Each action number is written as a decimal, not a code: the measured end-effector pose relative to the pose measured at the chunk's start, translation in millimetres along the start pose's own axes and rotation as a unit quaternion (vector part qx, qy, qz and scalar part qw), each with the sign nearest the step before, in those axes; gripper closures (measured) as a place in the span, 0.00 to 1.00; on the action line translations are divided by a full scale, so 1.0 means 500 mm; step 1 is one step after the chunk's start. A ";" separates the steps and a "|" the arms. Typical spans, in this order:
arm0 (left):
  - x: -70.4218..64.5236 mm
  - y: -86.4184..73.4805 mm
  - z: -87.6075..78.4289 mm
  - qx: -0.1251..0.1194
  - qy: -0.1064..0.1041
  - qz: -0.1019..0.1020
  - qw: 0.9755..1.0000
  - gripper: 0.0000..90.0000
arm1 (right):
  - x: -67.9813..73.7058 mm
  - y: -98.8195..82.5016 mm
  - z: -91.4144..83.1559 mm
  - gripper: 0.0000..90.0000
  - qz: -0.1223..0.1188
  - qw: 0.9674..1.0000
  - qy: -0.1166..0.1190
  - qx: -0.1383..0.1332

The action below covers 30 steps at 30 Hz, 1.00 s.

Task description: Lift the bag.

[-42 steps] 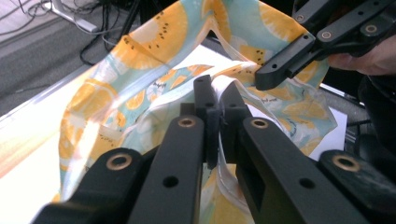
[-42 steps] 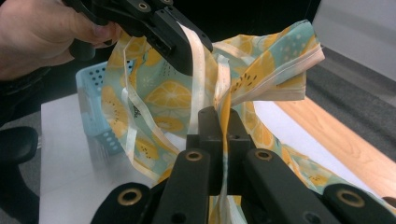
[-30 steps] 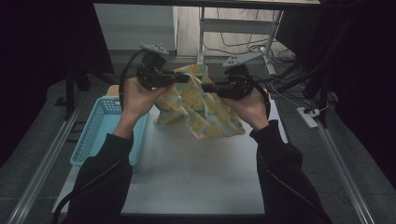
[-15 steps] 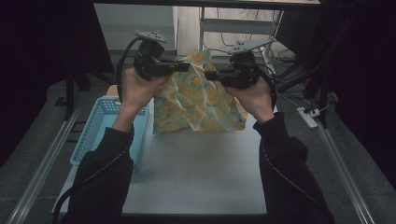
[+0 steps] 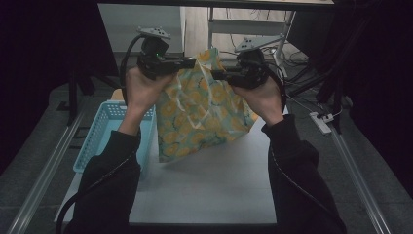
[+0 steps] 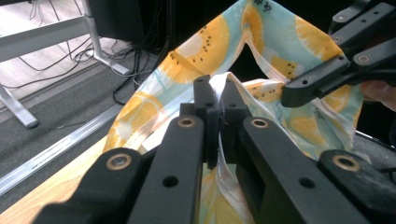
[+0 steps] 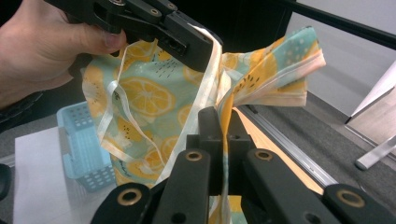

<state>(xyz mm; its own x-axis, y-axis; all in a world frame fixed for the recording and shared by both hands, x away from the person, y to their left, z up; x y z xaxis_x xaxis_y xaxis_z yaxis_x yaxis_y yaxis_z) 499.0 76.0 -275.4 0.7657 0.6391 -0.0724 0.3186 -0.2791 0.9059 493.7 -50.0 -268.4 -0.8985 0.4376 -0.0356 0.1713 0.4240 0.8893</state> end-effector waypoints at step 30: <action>0.031 -0.081 0.054 0.028 -0.003 0.010 1.000 0.52 | -0.035 -0.091 0.042 0.64 0.046 0.999 -0.007 0.012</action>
<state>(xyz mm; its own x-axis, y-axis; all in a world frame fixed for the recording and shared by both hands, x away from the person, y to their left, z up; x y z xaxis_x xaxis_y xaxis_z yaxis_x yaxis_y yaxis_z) 513.3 78.0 -324.4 0.7761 0.6280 -0.0572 0.3341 -0.3325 0.8820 510.3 -60.3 -318.0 -0.8728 0.4863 0.0404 0.2637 0.4003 0.8776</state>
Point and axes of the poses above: each handheld gripper's, and its own axes: z roughly forward along the jaws, y roughly out of its top, x roughly to its left, the point moved 9 cm from there along z, roughly forward along the jaws, and after that the axes turned 3 degrees about z, right-handed, at the moved point
